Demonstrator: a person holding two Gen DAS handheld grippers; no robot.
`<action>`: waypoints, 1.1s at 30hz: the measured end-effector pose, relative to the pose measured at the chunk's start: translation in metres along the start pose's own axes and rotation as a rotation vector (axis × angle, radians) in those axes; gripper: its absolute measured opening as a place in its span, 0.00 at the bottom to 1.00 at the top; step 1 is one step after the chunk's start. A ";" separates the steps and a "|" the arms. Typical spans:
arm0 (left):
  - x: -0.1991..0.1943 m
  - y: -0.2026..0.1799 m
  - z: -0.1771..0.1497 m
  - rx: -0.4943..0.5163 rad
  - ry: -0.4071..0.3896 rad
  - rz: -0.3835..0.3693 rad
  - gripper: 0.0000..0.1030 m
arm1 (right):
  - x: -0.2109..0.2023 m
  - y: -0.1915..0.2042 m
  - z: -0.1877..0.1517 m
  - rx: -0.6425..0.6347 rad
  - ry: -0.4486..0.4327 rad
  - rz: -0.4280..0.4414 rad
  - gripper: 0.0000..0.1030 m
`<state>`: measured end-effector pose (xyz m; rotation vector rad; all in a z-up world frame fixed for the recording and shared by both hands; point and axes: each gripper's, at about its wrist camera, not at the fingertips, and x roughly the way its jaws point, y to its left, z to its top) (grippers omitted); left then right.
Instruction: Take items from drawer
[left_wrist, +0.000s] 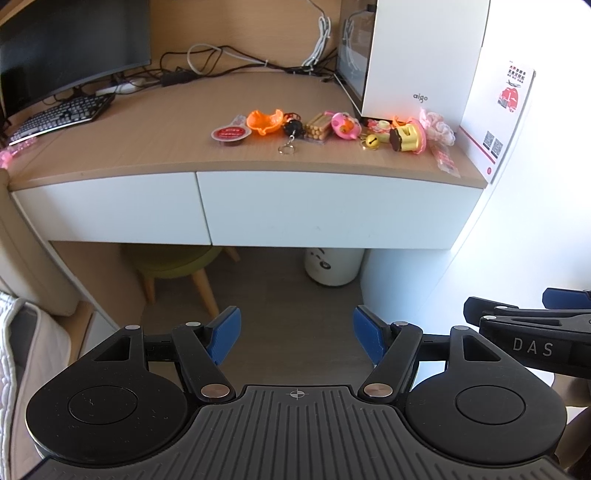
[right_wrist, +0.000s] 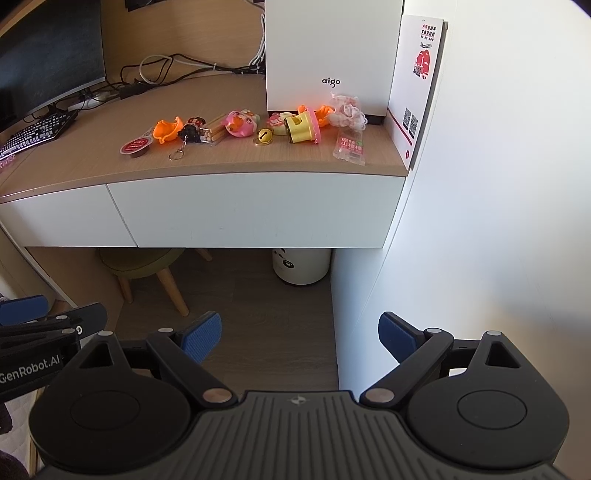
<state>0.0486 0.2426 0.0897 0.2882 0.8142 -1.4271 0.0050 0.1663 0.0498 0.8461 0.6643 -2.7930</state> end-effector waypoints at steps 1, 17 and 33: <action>0.000 -0.001 0.000 0.000 0.001 -0.002 0.70 | 0.000 0.000 0.000 0.001 0.001 -0.001 0.90; 0.003 0.008 0.011 -0.036 -0.038 -0.171 0.62 | 0.001 -0.016 0.009 0.058 -0.005 0.013 0.90; 0.047 0.057 0.053 0.022 -0.247 -0.299 0.15 | -0.051 0.005 0.089 -0.014 -0.225 -0.010 0.90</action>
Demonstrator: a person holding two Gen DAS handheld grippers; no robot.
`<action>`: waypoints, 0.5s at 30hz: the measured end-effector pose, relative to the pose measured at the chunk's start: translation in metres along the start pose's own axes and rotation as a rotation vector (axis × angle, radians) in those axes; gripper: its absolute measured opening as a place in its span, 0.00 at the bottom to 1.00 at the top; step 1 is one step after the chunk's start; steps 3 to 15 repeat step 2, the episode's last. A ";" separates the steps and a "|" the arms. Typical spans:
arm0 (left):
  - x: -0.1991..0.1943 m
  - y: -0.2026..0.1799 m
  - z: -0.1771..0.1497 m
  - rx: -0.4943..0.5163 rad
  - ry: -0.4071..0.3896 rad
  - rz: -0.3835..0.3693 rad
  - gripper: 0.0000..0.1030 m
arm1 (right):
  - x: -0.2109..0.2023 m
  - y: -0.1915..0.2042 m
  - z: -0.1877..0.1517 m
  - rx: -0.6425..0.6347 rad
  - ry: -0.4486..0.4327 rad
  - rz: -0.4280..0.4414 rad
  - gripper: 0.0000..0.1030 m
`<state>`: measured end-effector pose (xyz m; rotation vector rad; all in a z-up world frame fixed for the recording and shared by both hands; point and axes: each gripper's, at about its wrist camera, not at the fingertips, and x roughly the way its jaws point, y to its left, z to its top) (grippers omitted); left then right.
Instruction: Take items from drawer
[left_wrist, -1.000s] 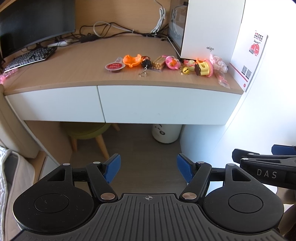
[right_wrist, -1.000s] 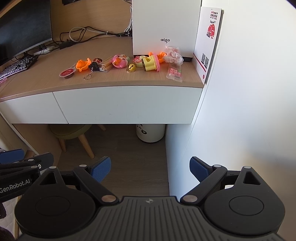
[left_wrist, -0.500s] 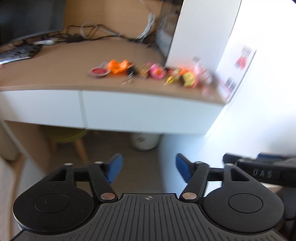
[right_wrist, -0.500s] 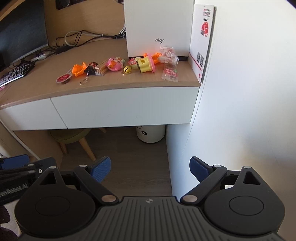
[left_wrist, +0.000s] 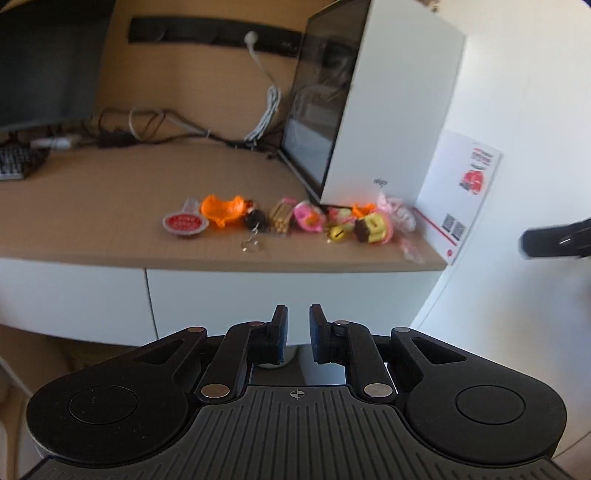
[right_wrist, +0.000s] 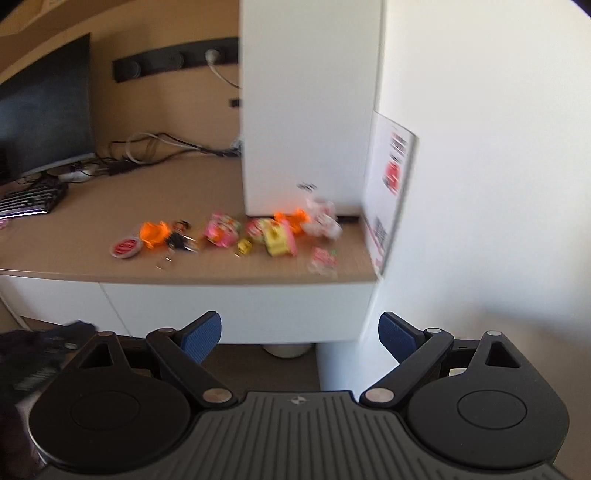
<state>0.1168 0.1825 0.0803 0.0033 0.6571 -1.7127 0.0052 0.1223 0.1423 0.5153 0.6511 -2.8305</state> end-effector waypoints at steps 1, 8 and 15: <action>0.009 0.008 0.001 -0.011 0.009 0.019 0.15 | -0.003 0.011 0.006 -0.036 -0.012 0.021 0.90; 0.020 0.017 0.002 -0.025 0.024 0.055 0.15 | -0.006 0.024 0.010 -0.076 -0.025 0.043 0.90; 0.020 0.017 0.002 -0.025 0.024 0.055 0.15 | -0.006 0.024 0.010 -0.076 -0.025 0.043 0.90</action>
